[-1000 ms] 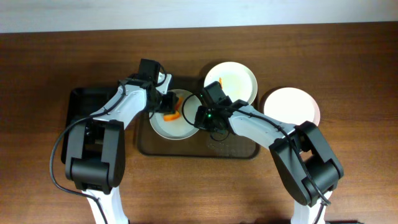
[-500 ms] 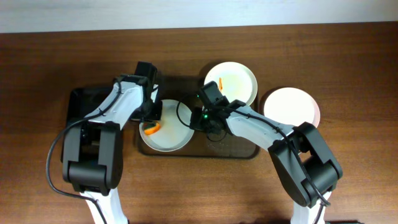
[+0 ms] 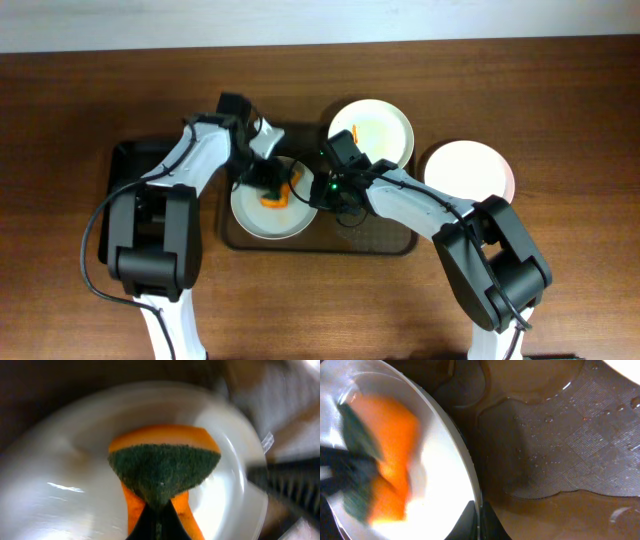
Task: Clean dirty plates on tray and stack at the side
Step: 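Scrub the front plate with the sponge in the left gripper, then lift the front plate with the right gripper and stack it on the cleaned plate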
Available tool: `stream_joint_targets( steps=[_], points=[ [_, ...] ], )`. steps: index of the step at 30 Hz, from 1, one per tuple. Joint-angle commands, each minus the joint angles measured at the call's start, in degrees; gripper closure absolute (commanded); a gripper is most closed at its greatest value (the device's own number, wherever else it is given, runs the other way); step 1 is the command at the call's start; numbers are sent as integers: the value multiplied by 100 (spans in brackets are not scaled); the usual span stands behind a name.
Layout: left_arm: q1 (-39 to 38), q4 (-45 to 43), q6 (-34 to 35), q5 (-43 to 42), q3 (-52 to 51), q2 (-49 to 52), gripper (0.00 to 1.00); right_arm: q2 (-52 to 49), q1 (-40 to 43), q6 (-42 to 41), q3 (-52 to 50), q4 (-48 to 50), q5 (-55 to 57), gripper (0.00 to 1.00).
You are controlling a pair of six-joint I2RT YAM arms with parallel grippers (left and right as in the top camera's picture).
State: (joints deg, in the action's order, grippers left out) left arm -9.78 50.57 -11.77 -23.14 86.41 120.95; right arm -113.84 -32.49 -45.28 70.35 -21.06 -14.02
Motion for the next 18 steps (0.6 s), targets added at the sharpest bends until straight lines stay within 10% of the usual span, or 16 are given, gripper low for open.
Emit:
stream_joint_targets(
  steps=[1,6,10,12,14,18],
  points=[
    [-17,90,1370,1213,1200,22,100,-103,0,-66,-55,-11,122,96],
    [-2,621,1657,1248,2374,22,100,-107,0,-68,-55,63,378,96],
    [48,981,1674,1248,2704,22,100,-229,-11,-66,-55,457,608,68],
    [136,1097,1674,1248,2704,22,100,-400,-11,-68,-55,627,472,69],
    [216,1152,1670,1252,2704,22,100,-455,-11,-66,-55,671,280,95],
    [361,1222,1670,1272,2704,22,100,-393,90,-57,-13,505,-238,96]
  ],
)
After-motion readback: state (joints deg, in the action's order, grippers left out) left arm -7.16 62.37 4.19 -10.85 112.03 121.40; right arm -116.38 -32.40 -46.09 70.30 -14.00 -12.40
